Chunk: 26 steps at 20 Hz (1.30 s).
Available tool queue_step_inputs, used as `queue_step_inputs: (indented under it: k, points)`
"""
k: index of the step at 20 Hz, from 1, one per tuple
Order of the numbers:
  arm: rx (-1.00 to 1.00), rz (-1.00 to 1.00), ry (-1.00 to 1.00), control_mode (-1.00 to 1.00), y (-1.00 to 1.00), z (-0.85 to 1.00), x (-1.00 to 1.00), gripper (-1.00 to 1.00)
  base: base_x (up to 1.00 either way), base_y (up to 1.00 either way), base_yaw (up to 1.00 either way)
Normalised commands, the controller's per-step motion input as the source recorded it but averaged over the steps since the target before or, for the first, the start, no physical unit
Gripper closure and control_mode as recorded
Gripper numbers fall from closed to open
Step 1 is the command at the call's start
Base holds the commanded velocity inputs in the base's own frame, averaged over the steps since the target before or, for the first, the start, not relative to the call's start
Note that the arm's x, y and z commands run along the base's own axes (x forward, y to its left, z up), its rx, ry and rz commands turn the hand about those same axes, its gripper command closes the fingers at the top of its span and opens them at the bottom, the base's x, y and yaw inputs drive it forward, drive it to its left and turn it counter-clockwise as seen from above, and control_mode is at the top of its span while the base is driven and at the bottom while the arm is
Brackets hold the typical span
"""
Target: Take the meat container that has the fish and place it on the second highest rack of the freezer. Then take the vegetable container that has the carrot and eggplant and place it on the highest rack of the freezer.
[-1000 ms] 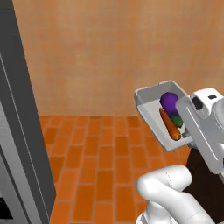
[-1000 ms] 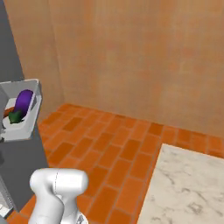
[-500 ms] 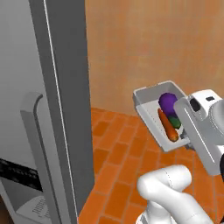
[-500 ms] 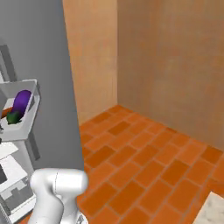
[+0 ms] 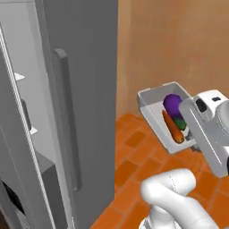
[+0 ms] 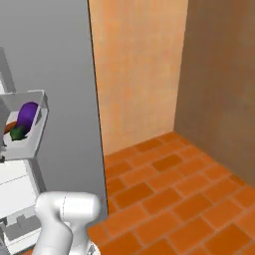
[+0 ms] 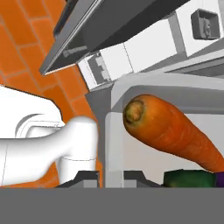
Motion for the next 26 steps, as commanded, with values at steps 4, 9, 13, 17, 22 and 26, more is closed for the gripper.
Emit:
queue_step_inputs:
  k: [4,9,13,17,22,26]
  points:
    - [0.0,0.0,0.0,1.0,0.0,0.0,0.0,1.0,0.0,-0.32,0.75]
    - [0.0,0.0,0.0,1.0,0.0,0.0,0.0,1.0,0.0,-0.38,0.71]
    - [0.0,0.0,0.0,1.0,0.0,0.0,0.0,1.0,0.0,-0.31,0.5]
    - [0.0,0.0,0.0,1.0,0.0,0.0,0.0,1.0,0.26,-0.42,0.48]
    - [0.0,0.0,0.0,1.0,0.0,0.0,0.0,1.0,0.65,-0.38,0.34]
    - [0.0,0.0,0.0,1.0,0.0,0.0,0.0,1.0,0.76,-0.03,0.18]
